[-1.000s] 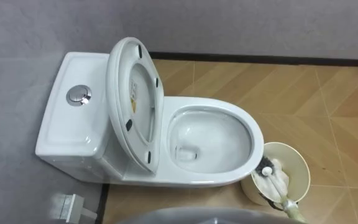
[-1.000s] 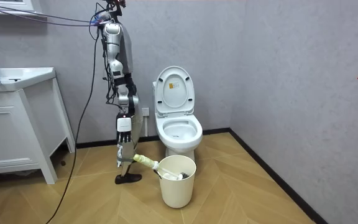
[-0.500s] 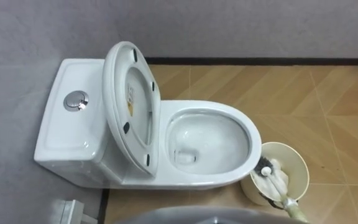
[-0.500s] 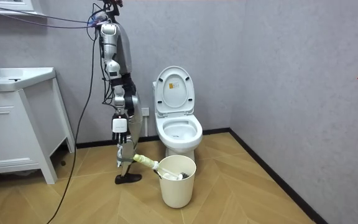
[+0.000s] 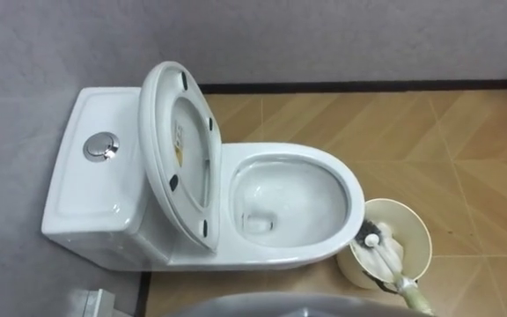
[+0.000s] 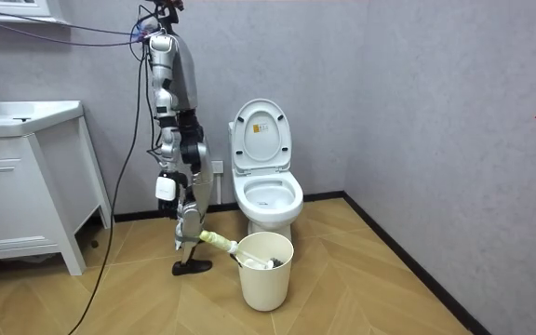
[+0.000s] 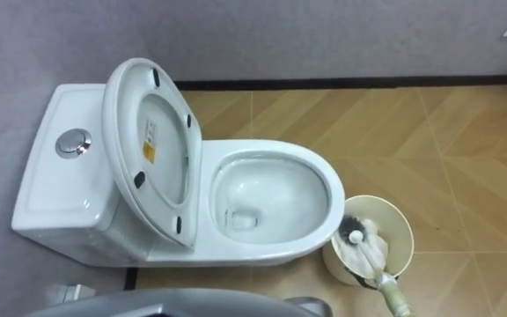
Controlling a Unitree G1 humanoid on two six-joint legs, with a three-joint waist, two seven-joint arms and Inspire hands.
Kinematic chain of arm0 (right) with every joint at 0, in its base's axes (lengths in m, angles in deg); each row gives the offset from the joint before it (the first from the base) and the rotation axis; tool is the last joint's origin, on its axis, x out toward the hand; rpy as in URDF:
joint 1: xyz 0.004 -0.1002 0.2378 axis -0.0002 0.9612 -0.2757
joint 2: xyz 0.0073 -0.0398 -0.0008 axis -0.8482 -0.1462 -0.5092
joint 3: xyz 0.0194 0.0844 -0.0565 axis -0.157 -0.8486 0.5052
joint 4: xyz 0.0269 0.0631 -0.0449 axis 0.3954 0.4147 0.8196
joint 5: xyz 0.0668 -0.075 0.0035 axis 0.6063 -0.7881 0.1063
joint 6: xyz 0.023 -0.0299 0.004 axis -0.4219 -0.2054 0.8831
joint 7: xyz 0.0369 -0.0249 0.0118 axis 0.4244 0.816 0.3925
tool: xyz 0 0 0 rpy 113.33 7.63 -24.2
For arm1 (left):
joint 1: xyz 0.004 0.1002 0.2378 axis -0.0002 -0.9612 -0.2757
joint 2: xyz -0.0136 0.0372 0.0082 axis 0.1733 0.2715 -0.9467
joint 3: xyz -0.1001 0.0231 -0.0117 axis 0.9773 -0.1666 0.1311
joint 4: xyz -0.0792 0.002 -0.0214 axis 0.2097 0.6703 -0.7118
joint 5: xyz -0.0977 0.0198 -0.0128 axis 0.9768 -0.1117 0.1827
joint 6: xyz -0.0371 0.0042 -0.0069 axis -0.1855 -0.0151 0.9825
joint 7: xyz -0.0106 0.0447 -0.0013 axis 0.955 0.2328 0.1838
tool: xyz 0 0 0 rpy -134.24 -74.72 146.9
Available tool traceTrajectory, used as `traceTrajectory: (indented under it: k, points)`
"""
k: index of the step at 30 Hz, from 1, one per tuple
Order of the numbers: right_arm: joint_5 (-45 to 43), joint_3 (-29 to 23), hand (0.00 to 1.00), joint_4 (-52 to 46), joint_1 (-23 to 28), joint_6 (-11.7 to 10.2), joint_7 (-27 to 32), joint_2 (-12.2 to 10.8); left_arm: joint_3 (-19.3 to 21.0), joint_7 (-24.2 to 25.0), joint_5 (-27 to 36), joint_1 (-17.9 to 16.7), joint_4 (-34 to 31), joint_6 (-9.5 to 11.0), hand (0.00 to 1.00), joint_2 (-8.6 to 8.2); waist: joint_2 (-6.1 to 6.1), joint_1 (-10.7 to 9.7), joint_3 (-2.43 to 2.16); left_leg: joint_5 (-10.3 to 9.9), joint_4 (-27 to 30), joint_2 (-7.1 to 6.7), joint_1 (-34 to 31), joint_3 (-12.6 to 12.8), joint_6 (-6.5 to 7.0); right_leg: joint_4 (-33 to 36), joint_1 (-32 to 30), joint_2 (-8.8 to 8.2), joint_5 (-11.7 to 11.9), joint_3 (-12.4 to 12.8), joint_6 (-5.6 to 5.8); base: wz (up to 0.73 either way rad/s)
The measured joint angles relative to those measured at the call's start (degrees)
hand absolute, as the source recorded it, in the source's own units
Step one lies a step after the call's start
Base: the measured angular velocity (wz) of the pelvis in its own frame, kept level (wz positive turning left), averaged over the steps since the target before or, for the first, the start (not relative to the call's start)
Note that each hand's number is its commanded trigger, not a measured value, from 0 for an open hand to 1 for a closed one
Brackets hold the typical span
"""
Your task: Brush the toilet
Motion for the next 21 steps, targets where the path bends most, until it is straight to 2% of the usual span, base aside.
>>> traceTrajectory:
  k: [4, 5, 8, 11, 13, 15, 17, 18, 21]
  points:
    - [4.86, -4.66, 0.00, -0.28, -1.12, -0.20, 2.57, 1.69, 1.84, -0.01, -0.02, 0.05, -0.15, 0.05, 0.00, 0.48, -0.51, -0.44, -0.03, 0.00, 0.00, 0.12, -0.61, -0.03, 0.00, 0.01, -0.32, 0.00, -0.04, -0.08, -0.03, 0.00]
    - [5.57, -5.42, 0.00, -0.57, -1.72, -0.57, 3.61, 2.05, 1.85, -0.01, -0.02, 0.10, -0.18, 0.07, 0.00, 0.90, -0.90, -0.75, -0.16, 0.01, 0.06, 0.06, -1.11, -0.03, 0.00, 0.09, -0.82, 0.02, -0.04, -0.10, -0.04, 0.00]
    - [7.30, -7.29, 0.00, -1.67, -2.90, -1.17, 6.53, 2.64, 2.11, 0.00, -0.04, -0.02, -1.49, 0.03, 0.00, 2.14, -1.74, -0.98, -0.13, 0.01, 0.17, 0.02, -1.58, 0.04, -0.02, 0.14, -1.37, 0.16, -0.01, -0.02, -0.08, -0.01]
    - [8.25, -6.62, 0.00, -4.73, -4.82, -1.42, 8.70, 3.87, 2.03, -0.01, 0.04, 0.55, -2.76, 0.93, 0.00, 3.53, -2.30, -0.67, -0.14, 0.02, 0.48, 0.01, -3.38, 0.26, 0.00, 0.30, -3.41, 0.21, 0.33, 0.19, -0.17, -0.06]
    - [8.18, -6.57, 0.00, -5.23, -6.76, -2.66, 9.91, 4.64, 2.05, -0.01, 0.04, 1.70, -2.73, 1.47, 0.00, 4.40, -2.59, 0.22, -0.18, 0.03, 1.34, 0.24, -5.20, 0.72, 0.01, 0.66, -5.07, 0.40, 0.88, 0.69, -0.26, -0.12]
    - [8.08, -6.07, 0.00, -8.27, -8.38, -3.51, 10.99, 4.96, 1.72, -0.02, 0.07, 3.21, -2.97, 2.48, 0.00, 5.60, -2.85, 0.37, -0.19, 0.03, 2.56, 0.34, -7.87, 0.46, 0.01, 1.63, -7.38, 0.35, 1.10, 0.05, -0.32, 0.03]
    - [8.07, -5.41, 0.00, -11.18, -9.19, -4.55, 11.82, 5.40, 1.68, -0.02, 0.00, 3.82, -3.25, 3.69, 0.00, 6.08, -2.87, 0.58, -0.24, 0.03, 3.52, 0.39, -9.62, 0.50, 0.01, 2.24, -9.09, 0.33, 1.18, -0.04, -0.31, 0.03]
    - [8.04, -4.37, 0.00, -12.32, -10.30, -5.55, 12.47, 6.04, 1.68, -0.02, 0.07, 4.06, -3.26, 4.40, 0.00, 6.22, -2.51, 0.79, -0.07, 0.03, 4.22, 0.48, -11.07, 0.45, 0.01, 2.16, -10.12, 0.34, 1.45, -0.14, -0.31, 0.00]
    - [7.33, -3.02, 0.00, -12.29, -13.02, -7.61, 13.69, 7.48, 0.98, -0.03, 0.31, 5.20, -3.26, 5.54, 0.00, 6.18, -2.12, 0.72, -0.12, 0.03, 6.13, 0.72, -15.21, 0.06, 0.02, 2.21, -13.10, 0.38, 2.14, -0.96, -0.35, 0.09]
